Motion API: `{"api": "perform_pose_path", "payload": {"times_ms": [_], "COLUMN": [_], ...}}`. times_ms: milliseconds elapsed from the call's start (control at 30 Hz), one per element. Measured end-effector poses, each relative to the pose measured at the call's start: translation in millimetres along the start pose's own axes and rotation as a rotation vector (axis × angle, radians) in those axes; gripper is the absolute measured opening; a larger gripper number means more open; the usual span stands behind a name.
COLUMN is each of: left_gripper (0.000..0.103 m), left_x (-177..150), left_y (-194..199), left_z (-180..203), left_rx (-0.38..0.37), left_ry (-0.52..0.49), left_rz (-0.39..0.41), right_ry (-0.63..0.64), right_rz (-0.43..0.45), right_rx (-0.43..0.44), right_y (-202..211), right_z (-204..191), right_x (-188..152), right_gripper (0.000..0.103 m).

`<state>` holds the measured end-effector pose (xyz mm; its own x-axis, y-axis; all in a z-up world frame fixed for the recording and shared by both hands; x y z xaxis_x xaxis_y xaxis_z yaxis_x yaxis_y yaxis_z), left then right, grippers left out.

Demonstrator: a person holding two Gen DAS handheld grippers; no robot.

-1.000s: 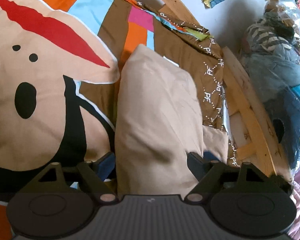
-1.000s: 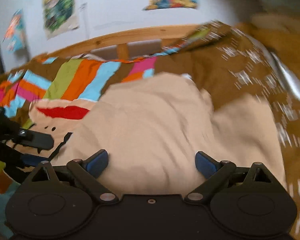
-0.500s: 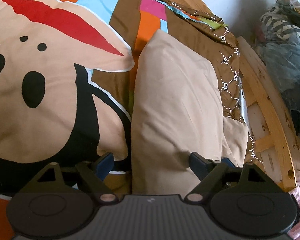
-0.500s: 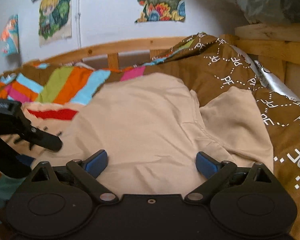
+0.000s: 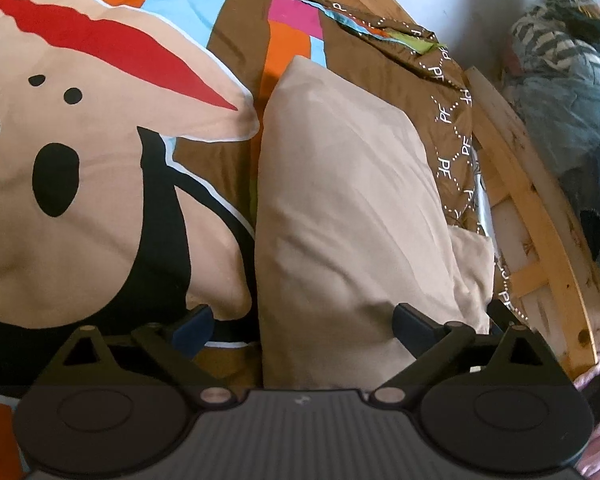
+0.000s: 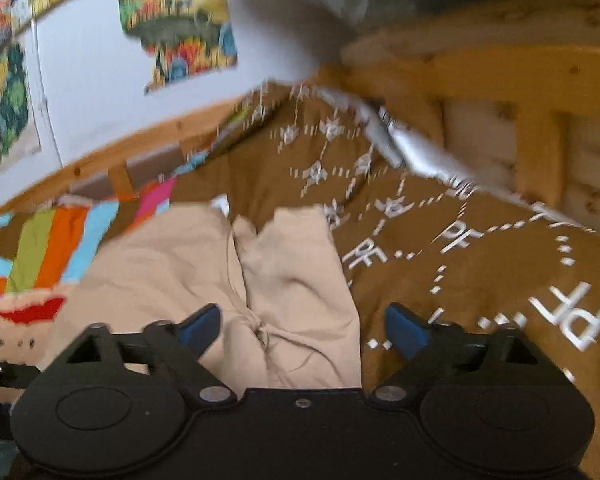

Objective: Fold large clothes

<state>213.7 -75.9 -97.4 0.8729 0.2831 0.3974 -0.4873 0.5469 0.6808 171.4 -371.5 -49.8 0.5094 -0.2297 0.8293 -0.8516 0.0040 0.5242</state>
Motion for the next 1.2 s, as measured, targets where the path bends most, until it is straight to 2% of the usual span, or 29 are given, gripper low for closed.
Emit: {"api": "perform_pose_path", "payload": {"times_ms": [33, 67, 133, 167, 200, 233, 267, 333, 467, 567, 700, 733, 800, 867, 900, 967, 1000, 1067, 1133, 1200], "left_gripper": [0.099, 0.099, 0.099, 0.1, 0.1, 0.1, 0.1, 0.1, 0.1, 0.1, 0.1, 0.1, 0.1, 0.1, 0.1, 0.1, 0.1, 0.101, 0.101, 0.101], "left_x": [-0.4, -0.4, -0.4, -0.5, -0.8, -1.2, -1.4, -1.1, -0.7, -0.3, -0.4, -0.5, -0.5, -0.6, -0.5, -0.5, -0.4, -0.3, -0.5, -0.4], "left_y": [-0.6, -1.0, -1.5, -1.7, -2.0, -2.2, -2.3, -2.7, -3.0, -3.0, -3.2, -3.2, -3.4, -3.4, -3.5, -3.7, -3.7, -3.8, -4.0, -4.0], "left_z": [0.9, 0.8, -0.5, -0.7, -0.8, -0.5, -0.2, 0.2, 0.2, -0.3, -0.2, -0.1, 0.1, 0.2, 0.2, 0.1, 0.0, -0.2, -0.3, -0.2], "left_rx": [0.002, 0.002, 0.0, 0.0, 0.0, 0.001, 0.003, 0.004, 0.005, 0.006, 0.005, 0.006, 0.005, 0.006, 0.006, 0.007, 0.007, 0.007, 0.007, 0.007], "left_ry": [-0.001, -0.001, 0.003, 0.004, 0.004, 0.003, 0.002, 0.001, 0.002, 0.001, 0.001, 0.001, 0.001, 0.001, 0.001, 0.001, 0.001, 0.0, 0.0, 0.0], "left_rz": [0.0, -0.002, -0.006, -0.006, -0.007, -0.006, -0.005, -0.004, -0.005, -0.005, -0.005, -0.005, -0.005, -0.005, -0.005, -0.005, -0.005, -0.004, -0.005, -0.005], "right_ry": [0.025, 0.054, 0.111, 0.139, 0.174, 0.242, 0.311, 0.501, 0.694, 0.705, 0.61, 0.572, 0.473, 0.36, 0.3, 0.17, 0.117, 0.015, -0.009, 0.038], "right_rz": [-0.011, -0.017, -0.022, -0.01, -0.001, 0.008, 0.017, 0.046, 0.079, 0.086, 0.075, 0.066, 0.037, 0.014, 0.005, -0.013, -0.029, -0.118, -0.199, -0.229], "right_rx": [0.0, 0.012, 0.011, 0.008, 0.012, 0.014, 0.011, -0.001, 0.006, 0.009, -0.026, -0.034, -0.042, -0.019, 0.001, 0.041, 0.059, 0.103, 0.1, 0.077], "right_y": [-3.7, -6.1, -8.4, -8.0, -6.7, -4.4, -2.5, 0.0, 5.3, 5.7, 5.5, 5.2, 4.5, 4.1, 3.4, 2.2, 0.8, -10.9, -23.1, -27.6], "right_z": [-2.9, -7.6, -15.1, -18.3, -21.8, -29.5, -36.8, -57.2, -82.0, -86.2, -72.1, -66.6, -52.1, -37.2, -30.5, -15.7, -9.8, 1.4, 3.2, -4.0], "right_x": [-0.2, -0.8, -4.0, -4.6, -5.6, -7.6, -9.2, -16.2, -29.7, -29.5, -23.4, -19.9, -16.0, -10.5, -6.4, 3.5, 6.6, 8.7, 5.3, 2.4], "right_gripper": [0.083, 0.072, 0.061, 0.05, 0.044, 0.033, 0.026, 0.023, 0.022, 0.022, 0.022, 0.023, 0.031, 0.049, 0.054, 0.072, 0.076, 0.092, 0.093, 0.095]}}
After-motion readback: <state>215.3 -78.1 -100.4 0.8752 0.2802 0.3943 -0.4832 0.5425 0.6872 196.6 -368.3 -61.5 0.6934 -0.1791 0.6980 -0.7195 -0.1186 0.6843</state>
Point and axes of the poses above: each gripper's, at about its wrist camera, not at the fingertips, and y roughly against the way its jaws point, z to its right, x to its top, the point moved 6 cm from there along -y, roughly the way its jaws point, and after that the axes turned 4 degrees about x, right-handed, at the moved point
